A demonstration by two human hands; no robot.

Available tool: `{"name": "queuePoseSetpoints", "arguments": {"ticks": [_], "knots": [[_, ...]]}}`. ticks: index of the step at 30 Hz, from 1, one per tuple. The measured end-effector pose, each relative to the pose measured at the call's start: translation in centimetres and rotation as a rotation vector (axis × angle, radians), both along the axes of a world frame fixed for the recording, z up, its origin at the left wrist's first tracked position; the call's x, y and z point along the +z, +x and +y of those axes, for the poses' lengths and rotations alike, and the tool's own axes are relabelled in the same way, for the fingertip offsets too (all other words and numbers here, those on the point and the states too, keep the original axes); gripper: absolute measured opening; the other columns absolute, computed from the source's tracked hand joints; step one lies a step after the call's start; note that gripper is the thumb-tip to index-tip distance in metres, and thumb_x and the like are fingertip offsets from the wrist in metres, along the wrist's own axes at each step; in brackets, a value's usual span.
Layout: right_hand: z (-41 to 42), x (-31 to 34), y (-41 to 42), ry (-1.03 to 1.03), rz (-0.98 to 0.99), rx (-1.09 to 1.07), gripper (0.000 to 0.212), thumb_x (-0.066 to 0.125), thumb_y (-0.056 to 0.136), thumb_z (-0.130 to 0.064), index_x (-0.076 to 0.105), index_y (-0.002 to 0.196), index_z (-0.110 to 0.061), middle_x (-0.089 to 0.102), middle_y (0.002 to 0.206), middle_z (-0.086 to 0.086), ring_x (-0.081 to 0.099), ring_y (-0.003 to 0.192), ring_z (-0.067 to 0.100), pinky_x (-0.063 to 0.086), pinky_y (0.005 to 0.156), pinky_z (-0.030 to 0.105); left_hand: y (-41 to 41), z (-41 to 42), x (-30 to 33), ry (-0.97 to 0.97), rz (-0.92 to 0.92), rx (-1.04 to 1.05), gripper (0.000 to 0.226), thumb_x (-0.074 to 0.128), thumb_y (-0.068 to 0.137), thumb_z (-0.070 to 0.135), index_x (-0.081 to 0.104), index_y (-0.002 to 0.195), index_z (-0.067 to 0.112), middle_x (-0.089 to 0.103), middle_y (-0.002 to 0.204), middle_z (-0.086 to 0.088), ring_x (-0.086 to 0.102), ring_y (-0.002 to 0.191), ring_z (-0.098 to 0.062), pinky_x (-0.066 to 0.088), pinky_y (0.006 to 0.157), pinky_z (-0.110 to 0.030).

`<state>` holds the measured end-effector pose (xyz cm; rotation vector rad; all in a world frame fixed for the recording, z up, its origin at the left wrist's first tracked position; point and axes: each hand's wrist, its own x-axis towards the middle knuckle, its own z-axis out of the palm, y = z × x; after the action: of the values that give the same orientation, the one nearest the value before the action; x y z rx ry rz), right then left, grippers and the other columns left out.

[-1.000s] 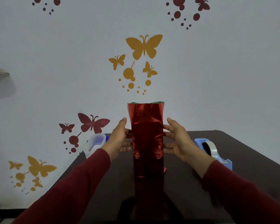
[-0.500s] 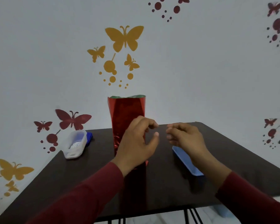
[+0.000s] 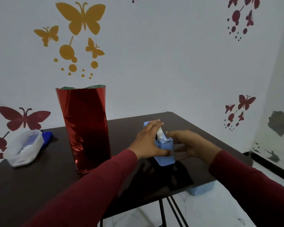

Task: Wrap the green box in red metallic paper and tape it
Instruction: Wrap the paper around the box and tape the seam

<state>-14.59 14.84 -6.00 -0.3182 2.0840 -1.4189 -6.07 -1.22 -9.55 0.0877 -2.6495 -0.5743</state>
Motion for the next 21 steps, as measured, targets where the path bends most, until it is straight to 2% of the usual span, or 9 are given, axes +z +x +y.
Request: {"name": "queuePoseSetpoints", "arguments": {"ticks": [2, 4, 8, 11, 14, 18, 21], "knots": [[-0.4, 0.3, -0.2, 0.043, -0.08, 0.078, 0.038, 0.076, 0.09, -0.038, 0.07, 0.118, -0.013, 0.064, 0.126, 0.013, 0.064, 0.111, 0.042, 0.064, 0.066, 0.054, -0.3, -0.5, -0.2, 0.003, -0.038, 0.017, 0.115, 0.085, 0.067, 0.066, 0.023, 0.159, 0.037, 0.011, 0.169, 0.017, 0.016, 0.155, -0.01, 0.029, 0.121, -0.054], [-0.9, 0.7, -0.3, 0.069, -0.129, 0.13, 0.037, 0.073, 0.095, -0.036, 0.068, 0.122, -0.013, 0.062, 0.127, 0.014, 0.063, 0.109, 0.042, 0.064, 0.067, 0.056, -0.2, -0.8, -0.2, 0.019, -0.067, 0.017, 0.118, 0.084, 0.065, 0.07, 0.02, 0.159, 0.039, 0.008, 0.169, 0.02, 0.016, 0.155, -0.009, 0.029, 0.121, -0.056], [-1.5, 1.3, -0.5, 0.068, -0.169, 0.141, 0.027, 0.071, 0.097, -0.022, 0.067, 0.117, -0.005, 0.058, 0.127, 0.014, 0.062, 0.104, 0.04, 0.063, 0.071, 0.06, -0.1, -1.0, 0.1, 0.022, -0.098, 0.005, 0.123, 0.085, 0.062, 0.072, 0.017, 0.16, 0.04, 0.006, 0.169, 0.021, 0.014, 0.155, -0.009, 0.027, 0.121, -0.058], [-1.8, 1.6, -0.4, -0.01, -0.191, 0.098, 0.016, 0.069, 0.098, -0.014, 0.069, 0.107, -0.001, 0.059, 0.124, 0.015, 0.06, 0.114, 0.038, 0.059, 0.075, 0.068, 0.0, -1.3, 0.1, 0.018, -0.125, 0.005, 0.129, 0.084, 0.057, 0.075, 0.014, 0.16, 0.041, 0.003, 0.169, 0.023, 0.012, 0.156, -0.009, 0.027, 0.12, -0.06], [-2.0, 1.2, -0.1, -0.093, -0.19, 0.072, 0.015, 0.064, 0.101, -0.015, 0.069, 0.104, -0.001, 0.061, 0.119, 0.014, 0.057, 0.119, 0.04, 0.055, 0.078, 0.074, 0.3, -1.5, 0.3, 0.012, -0.145, 0.001, 0.131, 0.085, 0.053, 0.076, 0.014, 0.159, 0.045, 0.003, 0.168, 0.026, 0.013, 0.156, -0.008, 0.029, 0.12, -0.06], [-1.7, -0.2, 0.4, -0.254, -0.158, 0.009, 0.021, 0.071, 0.096, -0.017, 0.072, 0.107, 0.001, 0.064, 0.125, 0.017, 0.059, 0.115, 0.047, 0.048, 0.068, 0.084, 0.4, -1.7, 0.4, 0.007, -0.152, -0.025, 0.134, 0.085, 0.048, 0.077, 0.016, 0.158, 0.046, 0.004, 0.167, 0.028, 0.013, 0.155, -0.008, 0.032, 0.12, -0.055], [-1.0, -1.0, 1.1, -0.392, -0.13, -0.055, 0.02, 0.074, 0.092, -0.014, 0.075, 0.105, 0.002, 0.068, 0.121, 0.018, 0.064, 0.109, 0.045, 0.052, 0.065, 0.078, 0.5, -1.8, 0.3, 0.007, -0.158, -0.049, 0.134, 0.089, 0.049, 0.071, 0.017, 0.16, 0.043, 0.003, 0.167, 0.027, 0.012, 0.155, -0.007, 0.032, 0.122, -0.049]]}}
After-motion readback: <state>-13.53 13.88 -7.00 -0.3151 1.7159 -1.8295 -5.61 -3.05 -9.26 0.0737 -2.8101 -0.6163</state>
